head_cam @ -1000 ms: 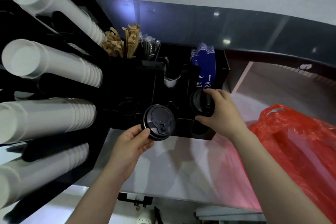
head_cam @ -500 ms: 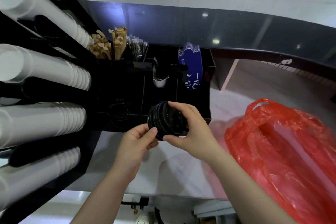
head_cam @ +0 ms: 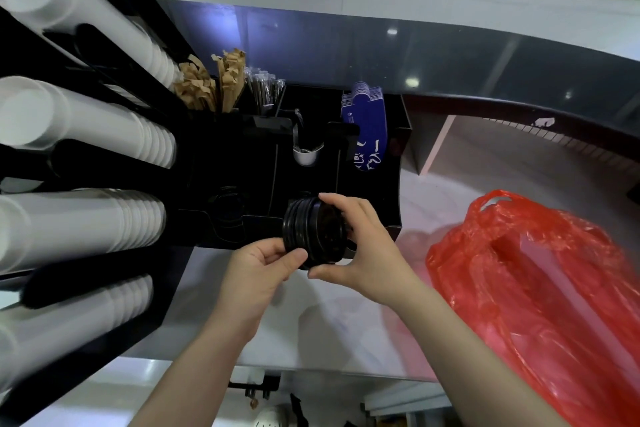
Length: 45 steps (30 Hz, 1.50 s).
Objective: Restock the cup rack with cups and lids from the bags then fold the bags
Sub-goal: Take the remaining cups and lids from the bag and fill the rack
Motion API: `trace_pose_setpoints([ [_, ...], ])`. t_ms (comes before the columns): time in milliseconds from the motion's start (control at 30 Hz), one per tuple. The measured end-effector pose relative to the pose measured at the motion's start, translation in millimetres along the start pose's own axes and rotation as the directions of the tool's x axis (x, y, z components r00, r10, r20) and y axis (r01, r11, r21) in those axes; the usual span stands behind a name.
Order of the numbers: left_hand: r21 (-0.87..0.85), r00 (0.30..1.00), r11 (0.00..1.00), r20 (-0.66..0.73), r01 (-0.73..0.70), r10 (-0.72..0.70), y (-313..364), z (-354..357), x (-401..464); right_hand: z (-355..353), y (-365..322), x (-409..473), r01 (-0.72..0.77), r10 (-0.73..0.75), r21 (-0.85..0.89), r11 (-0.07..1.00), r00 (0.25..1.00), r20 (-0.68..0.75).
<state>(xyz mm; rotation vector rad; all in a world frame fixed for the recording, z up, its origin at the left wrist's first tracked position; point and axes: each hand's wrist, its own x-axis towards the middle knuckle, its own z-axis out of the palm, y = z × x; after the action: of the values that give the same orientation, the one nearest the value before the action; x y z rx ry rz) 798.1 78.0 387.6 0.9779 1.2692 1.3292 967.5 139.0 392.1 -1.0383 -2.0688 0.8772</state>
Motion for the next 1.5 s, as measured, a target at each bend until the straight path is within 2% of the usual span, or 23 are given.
trace_pose_setpoints([
  [133, 0.028, 0.999, 0.999, -0.007, -0.046, 0.047, 1.5, -4.2, 1.4, -3.1, 7.0, 0.1, 0.013, -0.013, 0.010, 1.000, 0.999, 0.049],
  [233, -0.012, 0.997, 0.999, -0.066, -0.033, 0.032, -1.3, -11.6, 4.7, -10.6, 15.6, -0.1, -0.037, 0.036, -0.008, 0.999, 0.995, -0.094],
  [300, -0.029, 0.996, 0.999, -0.091, -0.017, 0.014, -4.2, -20.0, 7.8, -19.5, 25.8, 3.1, -0.078, 0.033, -0.233, 0.969, 0.981, -0.192],
  [333, -0.025, 0.995, 1.000, -0.102, -0.006, 0.004, -5.8, -24.6, 9.6, -23.3, 31.9, 5.5, -0.113, 0.052, -0.392, 0.913, 0.985, -0.165],
  [400, -0.034, 0.992, 0.999, -0.128, 0.015, -0.019, -8.2, -33.3, 13.1, -23.9, 42.4, 8.9, -0.168, 0.213, -0.656, 0.735, 0.977, -0.012],
  [433, -0.056, 0.990, 0.998, -0.140, 0.020, -0.028, -8.3, -36.8, 14.4, -21.5, 46.7, 10.0, -0.160, 0.287, -0.733, 0.662, 0.957, 0.050],
  [500, -0.117, 0.991, 0.993, -0.129, 0.023, -0.038, -6.1, -41.2, 15.7, -15.2, 52.8, 10.9, -0.106, 0.323, -0.814, 0.571, 0.941, 0.104],
  [600, -0.213, 0.994, 0.977, -0.099, 0.030, -0.052, -1.6, -42.6, 15.1, -12.1, 54.9, 14.1, -0.083, 0.299, -0.852, 0.517, 0.950, 0.090],
  [700, -0.283, 0.985, 0.958, -0.145, 0.049, -0.093, -1.2, -45.0, 15.6, -12.6, 55.1, 16.5, -0.079, 0.320, -0.871, 0.485, 0.943, 0.093],
  [833, -0.307, 0.977, 0.951, -0.189, 0.040, -0.102, -0.7, -48.5, 16.2, -13.6, 52.5, 18.3, -0.121, 0.350, -0.854, 0.507, 0.934, 0.075],
  [933, -0.326, 0.977, 0.945, -0.189, 0.028, -0.095, -0.4, -51.5, 16.8, -16.8, 43.4, 21.4, -0.212, 0.341, -0.782, 0.586, 0.940, 0.000],
  [1000, -0.324, 0.981, 0.946, -0.175, 0.024, -0.085, -0.4, -54.0, 16.8, -17.7, 35.7, 22.2, -0.242, 0.253, -0.695, 0.677, 0.963, -0.089],
  [1067, -0.328, 0.981, 0.945, -0.176, 0.017, -0.078, -1.3, -57.5, 16.5, -13.3, 26.4, 25.4, -0.139, 0.087, -0.646, 0.751, 0.990, -0.111],
  [1100, -0.332, 0.980, 0.943, -0.184, 0.015, -0.080, -1.9, -59.3, 16.3, -8.5, 21.9, 28.5, -0.059, 0.014, -0.649, 0.758, 0.997, -0.074],
  [1167, -0.342, 0.975, 0.940, -0.203, 0.015, -0.089, -3.3, -62.9, 16.7, 5.7, 15.1, 36.4, 0.071, -0.042, -0.694, 0.716, 0.997, 0.058],
  [1267, -0.353, 0.969, 0.936, -0.226, 0.010, -0.095, -2.0, -67.7, 15.7, 29.7, 15.0, 47.6, 0.153, 0.069, -0.823, 0.547, 0.972, 0.227],
  [1333, -0.362, 0.965, 0.932, -0.241, 0.006, -0.100, -2.3, -72.8, 13.4, 38.9, 18.6, 52.0, 0.170, 0.146, -0.862, 0.477, 0.952, 0.269],
  [1500, -0.386, 0.951, 0.923, -0.279, 0.017, -0.134, -6.7, -82.5, 6.3, 46.3, 18.3, 57.1, 0.162, 0.187, -0.874, 0.459, 0.944, 0.273],
])
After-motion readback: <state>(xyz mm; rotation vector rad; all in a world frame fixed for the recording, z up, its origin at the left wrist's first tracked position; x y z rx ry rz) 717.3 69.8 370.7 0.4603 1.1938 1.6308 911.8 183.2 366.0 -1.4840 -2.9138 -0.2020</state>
